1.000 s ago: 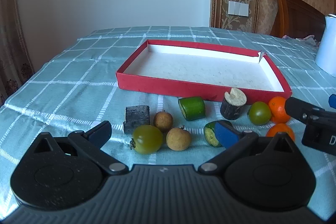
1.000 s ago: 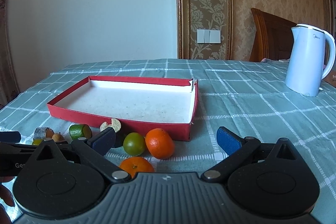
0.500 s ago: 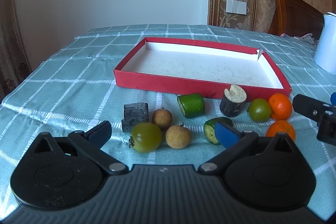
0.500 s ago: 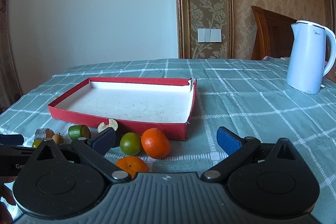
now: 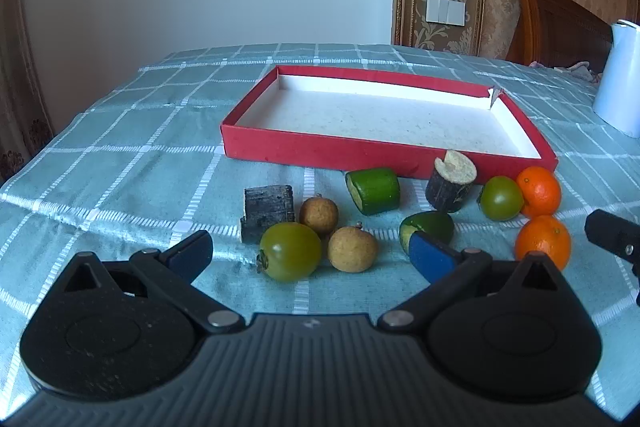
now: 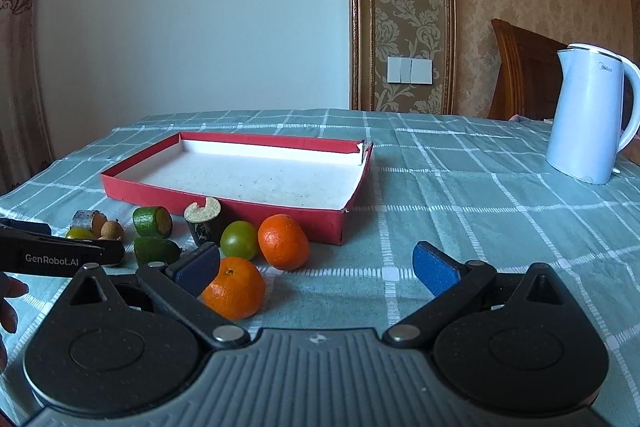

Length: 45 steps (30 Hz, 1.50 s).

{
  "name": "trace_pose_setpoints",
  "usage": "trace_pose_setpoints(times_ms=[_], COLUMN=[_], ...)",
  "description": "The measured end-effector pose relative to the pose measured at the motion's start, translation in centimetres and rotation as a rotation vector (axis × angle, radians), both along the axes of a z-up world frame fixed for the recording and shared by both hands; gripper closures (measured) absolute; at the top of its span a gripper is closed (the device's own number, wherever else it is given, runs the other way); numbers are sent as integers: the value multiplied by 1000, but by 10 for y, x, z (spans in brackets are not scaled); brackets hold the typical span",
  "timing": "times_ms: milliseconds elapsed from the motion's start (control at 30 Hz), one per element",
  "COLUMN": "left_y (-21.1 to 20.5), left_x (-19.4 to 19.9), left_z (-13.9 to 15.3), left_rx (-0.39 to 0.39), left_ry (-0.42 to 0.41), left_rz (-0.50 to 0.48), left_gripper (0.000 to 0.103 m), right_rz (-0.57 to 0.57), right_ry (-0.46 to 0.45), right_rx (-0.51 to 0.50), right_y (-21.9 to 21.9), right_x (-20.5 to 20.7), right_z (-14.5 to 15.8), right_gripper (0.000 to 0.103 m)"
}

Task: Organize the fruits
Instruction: 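Move the right gripper toward the large orange in front of the tray, then close the right gripper on the orange while the left gripper grasps a green tomato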

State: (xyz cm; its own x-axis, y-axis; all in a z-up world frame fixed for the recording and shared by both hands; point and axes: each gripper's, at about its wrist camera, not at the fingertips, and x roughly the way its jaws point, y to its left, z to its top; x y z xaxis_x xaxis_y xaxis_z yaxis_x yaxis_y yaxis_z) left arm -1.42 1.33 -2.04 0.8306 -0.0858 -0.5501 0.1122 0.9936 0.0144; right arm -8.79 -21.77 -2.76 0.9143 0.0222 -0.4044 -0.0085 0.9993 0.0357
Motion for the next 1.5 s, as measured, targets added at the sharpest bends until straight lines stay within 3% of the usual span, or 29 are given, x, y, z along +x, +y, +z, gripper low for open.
trace_pose_setpoints(times_ms=[167,233,367,733,800,867,1500], left_y=[5,8,14,25,27,28,48], left_x=[1,2,3,-9,-9,-9,3], left_z=[1,0,-1,-2,-4,-6,-14], left_rx=[-12,-13,-30,-43,-43,-47,-83], left_ry=[1,4,9,-13,-9,-2,41], left_rz=[13,19,28,15,15,16,45], left_gripper=[0,0,0,0,0,0,0], right_rz=[39,48,78,117,125,124,117], right_ry=[11,22,85,106,125,160,152], right_rx=[-9,-10,-13,-9,-6,10,15], right_y=[12,16,24,35,37,36,37], right_x=[2,4,15,19,23,29,31], right_z=[-2,-3,-10,-11,-13,-17,-21], right_gripper=[2,8,32,35,53,59,60])
